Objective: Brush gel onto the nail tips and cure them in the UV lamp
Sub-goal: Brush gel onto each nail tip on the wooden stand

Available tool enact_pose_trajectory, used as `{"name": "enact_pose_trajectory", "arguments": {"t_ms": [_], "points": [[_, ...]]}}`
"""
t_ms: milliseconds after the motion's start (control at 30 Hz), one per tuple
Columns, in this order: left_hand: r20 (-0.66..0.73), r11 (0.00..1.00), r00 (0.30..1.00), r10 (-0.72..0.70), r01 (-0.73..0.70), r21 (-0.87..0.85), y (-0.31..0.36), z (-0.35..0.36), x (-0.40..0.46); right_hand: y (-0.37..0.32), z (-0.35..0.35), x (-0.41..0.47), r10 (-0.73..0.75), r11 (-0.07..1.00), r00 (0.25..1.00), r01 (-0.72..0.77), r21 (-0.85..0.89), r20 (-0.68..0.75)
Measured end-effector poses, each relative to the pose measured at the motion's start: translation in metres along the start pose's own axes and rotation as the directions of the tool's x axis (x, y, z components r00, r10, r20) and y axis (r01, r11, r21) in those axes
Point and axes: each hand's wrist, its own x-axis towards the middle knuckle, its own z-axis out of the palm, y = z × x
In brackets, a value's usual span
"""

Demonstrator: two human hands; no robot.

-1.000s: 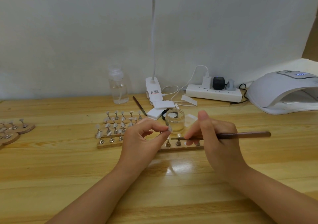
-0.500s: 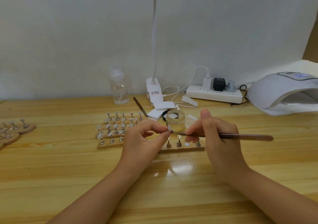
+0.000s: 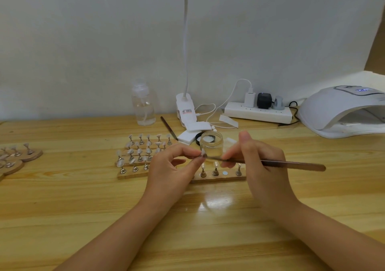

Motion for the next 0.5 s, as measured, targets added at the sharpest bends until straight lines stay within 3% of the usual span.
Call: {"name": "enact_pose_trajectory", "arguments": {"t_ms": [167,267,433,500], "points": [[0.0,0.999,1.0,0.031,-0.031,0.013,0.0003,-0.0002,-0.0003,-0.0006,-0.0007,-0.0013,-0.098,0.994,0.995,0.098,-0.042,0.007],[-0.001,0.999,0.999,0.04,-0.04,0.013,-0.0007,-0.001,-0.0001,-0.0001,0.0004,-0.0015,-0.02,1.0,1.0,0.02,-0.018,0.008],[0.002,0.999,0.999,0.046,-0.046,0.006,-0.0005,0.0002,-0.0005,0.0002,-0.0011,-0.0002,-0.094,0.993,0.996,0.094,-0.076,0.005],[-0.001,0.999,0.999,0.042,-0.042,-0.002,-0.001,0.0008,-0.0005,0.0003,-0.0001,-0.0017,-0.03,0.998,0.999,0.031,-0.051,0.019]]}}
